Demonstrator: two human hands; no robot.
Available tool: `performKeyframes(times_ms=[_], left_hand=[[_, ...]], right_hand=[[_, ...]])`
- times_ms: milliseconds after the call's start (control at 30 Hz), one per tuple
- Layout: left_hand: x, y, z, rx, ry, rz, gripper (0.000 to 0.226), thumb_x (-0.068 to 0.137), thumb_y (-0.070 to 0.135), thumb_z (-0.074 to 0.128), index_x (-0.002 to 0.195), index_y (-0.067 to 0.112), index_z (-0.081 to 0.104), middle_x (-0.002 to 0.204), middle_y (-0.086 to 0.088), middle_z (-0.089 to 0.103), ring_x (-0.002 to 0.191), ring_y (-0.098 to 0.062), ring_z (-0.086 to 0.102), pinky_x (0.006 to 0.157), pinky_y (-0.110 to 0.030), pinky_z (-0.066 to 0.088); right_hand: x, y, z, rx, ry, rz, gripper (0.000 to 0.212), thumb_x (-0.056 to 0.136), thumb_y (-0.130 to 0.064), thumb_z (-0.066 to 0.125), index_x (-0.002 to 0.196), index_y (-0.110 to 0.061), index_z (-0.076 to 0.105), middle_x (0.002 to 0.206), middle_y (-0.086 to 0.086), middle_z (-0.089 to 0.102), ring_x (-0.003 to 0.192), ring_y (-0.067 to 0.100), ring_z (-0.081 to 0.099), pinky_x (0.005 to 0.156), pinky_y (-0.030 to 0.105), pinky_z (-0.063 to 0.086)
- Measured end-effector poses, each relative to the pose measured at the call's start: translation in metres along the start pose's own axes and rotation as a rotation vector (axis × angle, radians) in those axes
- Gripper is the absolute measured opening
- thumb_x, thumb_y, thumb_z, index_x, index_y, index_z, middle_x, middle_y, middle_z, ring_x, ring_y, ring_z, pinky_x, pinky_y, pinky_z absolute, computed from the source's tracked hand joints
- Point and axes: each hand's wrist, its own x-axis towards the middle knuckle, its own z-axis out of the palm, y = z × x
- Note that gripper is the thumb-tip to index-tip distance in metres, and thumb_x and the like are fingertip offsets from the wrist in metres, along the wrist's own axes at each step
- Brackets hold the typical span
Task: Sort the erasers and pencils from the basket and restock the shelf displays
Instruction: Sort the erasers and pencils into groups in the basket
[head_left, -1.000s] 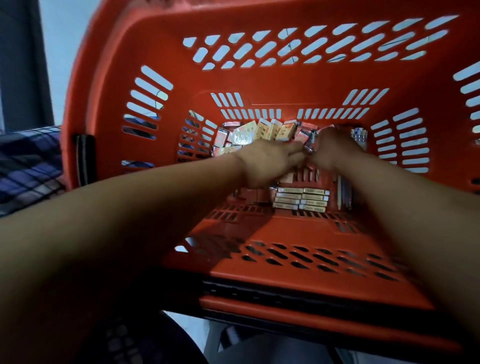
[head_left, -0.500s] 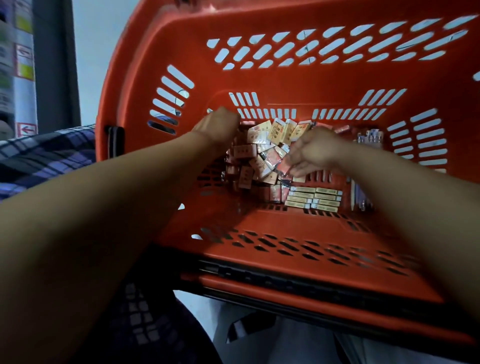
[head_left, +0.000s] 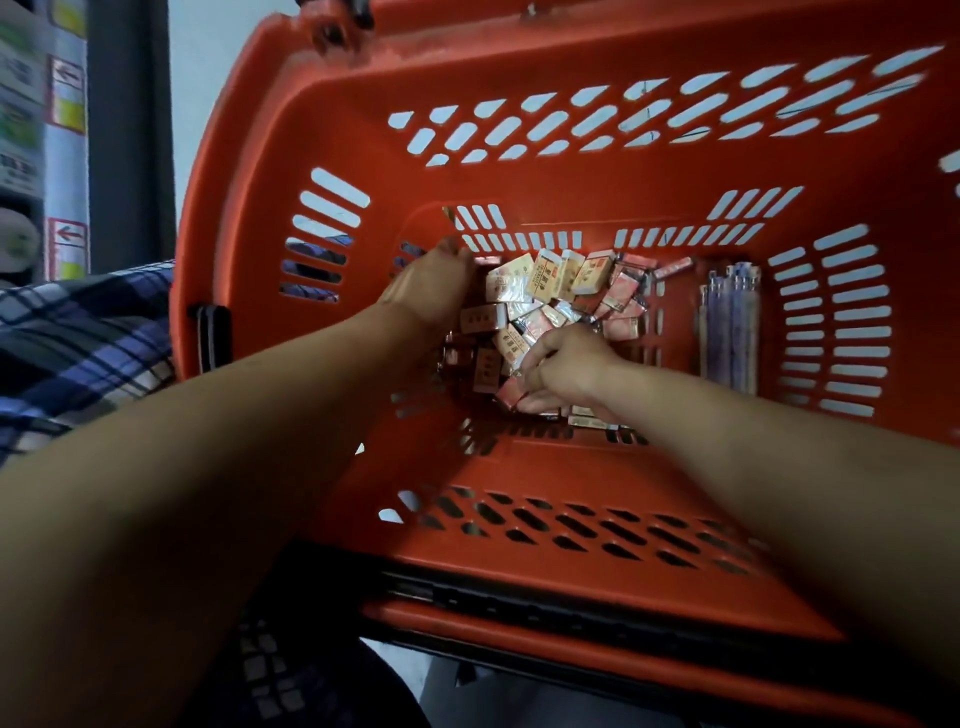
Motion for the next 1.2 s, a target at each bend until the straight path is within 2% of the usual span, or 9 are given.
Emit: performKeyframes(times_ms=[67,133,267,367,467,633,800,1033,1200], left_hand=[[-0.008,0.001,0.003,-0.021,-0.052,0.029,0.035,0.107,0.01,0.042,0.138,-0.004,0.05,0.127,-0.02,0.059,0.084,0.003,0.07,0.061,-0.012,0.051],[-0.013,0.001,0.009,-0.108,-0.097,-0.005,0.037,0.107,0.016,0.043,0.138,-0.003,0.053,0.119,-0.016,0.067,0.065,0.007,0.066,0.045,-0.01,0.046],[-0.016,-0.008,0.012,0.102,-0.286,-0.087,0.04,0.096,0.015,0.065,0.135,0.006,0.058,0.131,-0.018,0.063,0.111,-0.031,0.067,0.083,-0.03,0.052],[-0.021,-0.013,0.023,0.134,-0.383,-0.078,0.049,0.096,0.018,0.067,0.142,0.013,0.052,0.14,-0.01,0.059,0.125,-0.031,0.059,0.098,-0.035,0.047],[-0.032,-0.018,0.028,0.137,-0.438,-0.09,0.05,0.096,0.024,0.068,0.14,0.007,0.05,0.138,-0.015,0.059,0.125,-0.034,0.059,0.101,-0.039,0.048],[-0.05,-0.044,0.037,0.195,-0.532,-0.001,0.042,0.09,0.032,0.075,0.127,0.017,0.062,0.129,-0.004,0.064,0.12,-0.029,0.06,0.097,-0.038,0.047],[-0.05,-0.086,0.044,-0.018,-0.478,-0.097,0.025,0.081,0.026,0.08,0.101,0.013,0.073,0.102,-0.007,0.074,0.092,-0.025,0.07,0.071,-0.028,0.047],[-0.052,-0.092,0.067,-0.211,-0.276,-0.202,0.027,0.092,0.032,0.069,0.095,0.005,0.069,0.102,-0.019,0.071,0.095,-0.033,0.068,0.069,-0.03,0.042],[-0.048,-0.086,0.074,-0.373,-0.221,-0.321,0.023,0.083,0.024,0.077,0.096,0.007,0.07,0.091,-0.009,0.069,0.079,-0.021,0.065,0.065,-0.028,0.045]], right_hand=[[0.001,-0.001,0.013,-0.025,-0.004,-0.005,0.017,0.091,0.01,0.065,0.086,-0.006,0.062,0.095,0.02,0.068,0.077,0.034,0.075,0.057,0.029,0.062],[0.001,-0.003,0.024,-0.035,-0.02,-0.038,0.022,0.089,0.014,0.065,0.079,-0.005,0.061,0.095,0.018,0.064,0.082,0.037,0.073,0.06,0.031,0.061],[0.011,-0.007,0.04,-0.105,-0.024,-0.11,0.029,0.085,0.016,0.068,0.071,-0.009,0.06,0.095,0.013,0.062,0.073,0.033,0.067,0.066,0.041,0.064],[0.019,-0.008,0.048,-0.214,-0.005,-0.15,0.024,0.084,0.013,0.068,0.072,-0.007,0.065,0.078,0.006,0.065,0.064,0.023,0.065,0.066,0.033,0.063],[0.023,-0.006,0.057,-0.364,0.023,-0.179,0.022,0.087,0.005,0.067,0.072,-0.012,0.067,0.067,-0.002,0.061,0.061,0.011,0.055,0.054,0.016,0.045],[0.037,-0.002,0.077,-0.557,-0.02,-0.125,0.011,0.08,-0.001,0.076,0.09,-0.006,0.078,0.09,0.012,0.076,0.086,0.031,0.073,0.082,0.041,0.061],[0.044,-0.009,0.077,-0.684,-0.052,-0.13,0.006,0.083,0.0,0.075,0.089,-0.001,0.075,0.079,0.01,0.077,0.072,0.025,0.076,0.074,0.04,0.064],[0.044,-0.009,0.081,-0.642,0.129,-0.361,0.022,0.09,-0.025,0.073,0.091,-0.007,0.06,0.092,0.017,0.064,0.072,0.037,0.068,0.07,0.049,0.058],[0.038,-0.006,0.085,-0.701,0.129,-0.354,0.025,0.092,-0.029,0.07,0.099,-0.005,0.065,0.078,0.017,0.067,0.074,0.038,0.068,0.071,0.047,0.059]])
